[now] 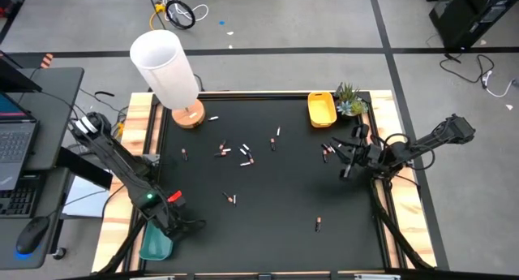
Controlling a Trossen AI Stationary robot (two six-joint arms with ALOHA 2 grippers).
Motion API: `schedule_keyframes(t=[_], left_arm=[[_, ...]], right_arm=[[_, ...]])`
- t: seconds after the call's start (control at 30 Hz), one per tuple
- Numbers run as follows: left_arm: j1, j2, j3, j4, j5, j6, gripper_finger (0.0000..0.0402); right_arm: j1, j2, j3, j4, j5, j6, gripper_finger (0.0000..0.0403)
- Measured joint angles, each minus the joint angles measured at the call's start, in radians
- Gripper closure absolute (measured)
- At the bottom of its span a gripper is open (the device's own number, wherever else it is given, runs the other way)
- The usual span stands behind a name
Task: Sort batteries
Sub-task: Put the silver battery into the blue bin, then put the black battery into the yellow bin
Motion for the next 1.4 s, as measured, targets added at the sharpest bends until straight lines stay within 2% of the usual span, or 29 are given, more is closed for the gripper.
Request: schedule_keyframes(t=[0.2,0.47,0.9,1.03,1.13,1.4], left_arm=[[0.000,0.000,-0.045,0.077,-0.004,0.000,0.0361],[-0.020,0.029,-0.051,0.092,-0.028,-0.025,0.0359],[-0.040,0.046,-0.049,0.125,-0.022,-0.065,0.0304],[-0.040,0.046,-0.047,0.129,0.040,-0.067,0.0301],[-0.040,0.046,-0.014,0.112,0.103,-0.068,0.0301],[-0.040,0.045,0.133,-0.084,0.102,-0.066,0.0300]], right_arm=[[0.000,0.000,0.000,0.018,0.000,-0.025,0.0312],[0.000,0.000,0.000,0.024,-0.002,-0.029,0.0312],[0.000,0.000,0.000,0.025,-0.010,-0.021,0.0312],[0.000,0.000,0.000,0.024,-0.010,-0.021,0.0312],[0.000,0.000,0.000,0.024,-0.010,-0.021,0.0312],[0.000,0.000,0.000,0.024,-0.010,-0.021,0.0312]])
